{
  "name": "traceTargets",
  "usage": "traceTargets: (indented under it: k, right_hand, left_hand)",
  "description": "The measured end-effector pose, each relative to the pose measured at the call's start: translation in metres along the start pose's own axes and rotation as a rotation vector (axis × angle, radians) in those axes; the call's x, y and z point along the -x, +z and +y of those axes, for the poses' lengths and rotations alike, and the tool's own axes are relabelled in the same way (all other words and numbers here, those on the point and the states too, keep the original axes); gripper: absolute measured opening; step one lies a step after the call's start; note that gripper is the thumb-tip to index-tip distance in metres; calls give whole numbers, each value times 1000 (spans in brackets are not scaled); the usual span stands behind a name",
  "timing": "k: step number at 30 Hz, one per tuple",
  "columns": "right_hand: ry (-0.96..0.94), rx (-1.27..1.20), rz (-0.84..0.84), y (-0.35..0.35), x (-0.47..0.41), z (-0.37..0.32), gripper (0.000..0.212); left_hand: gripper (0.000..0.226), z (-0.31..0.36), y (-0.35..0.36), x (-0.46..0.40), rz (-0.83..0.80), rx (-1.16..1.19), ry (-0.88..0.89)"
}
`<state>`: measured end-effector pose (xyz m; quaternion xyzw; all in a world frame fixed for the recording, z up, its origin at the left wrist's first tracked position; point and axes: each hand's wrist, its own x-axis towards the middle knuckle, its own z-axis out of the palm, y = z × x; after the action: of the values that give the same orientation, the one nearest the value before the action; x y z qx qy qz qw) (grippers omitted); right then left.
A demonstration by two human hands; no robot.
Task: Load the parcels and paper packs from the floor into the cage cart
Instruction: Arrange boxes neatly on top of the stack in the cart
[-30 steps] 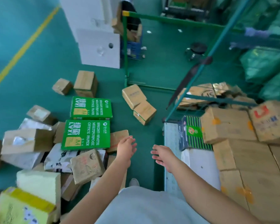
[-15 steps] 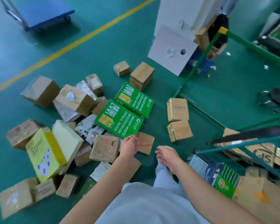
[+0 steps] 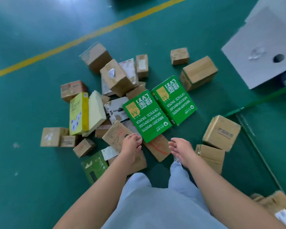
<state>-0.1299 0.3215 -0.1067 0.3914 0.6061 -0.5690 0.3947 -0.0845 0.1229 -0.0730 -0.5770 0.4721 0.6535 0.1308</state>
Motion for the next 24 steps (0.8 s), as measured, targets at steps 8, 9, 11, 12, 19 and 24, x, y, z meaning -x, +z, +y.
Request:
traceTargets:
  k: [8,9,11,12,19,24]
  right_hand:
    - [107,132,-74,-39,-59,-39,20]
    - [131,163,-83,-41,-72,-40,22]
    - [153,213,-90,-41,-91,-41,22]
    - [167,227,-90,-41,-101,-42,20]
    - [215,335,-53,-43,-199,-33,23]
    - [250,415,-44,-50,-264,-21,24]
  left_hand:
    - [22,-3,60,-15,71,121,-37]
    - [22,-9,65,-26,84,135,-57]
    - [22,-18,71,-46,109,134,-75]
    - [23,-23,72,-57,118,128,-84]
    - [32,-74,81,-157,150,134,-198]
    - [35,-101,86,-219,135,107,-219]
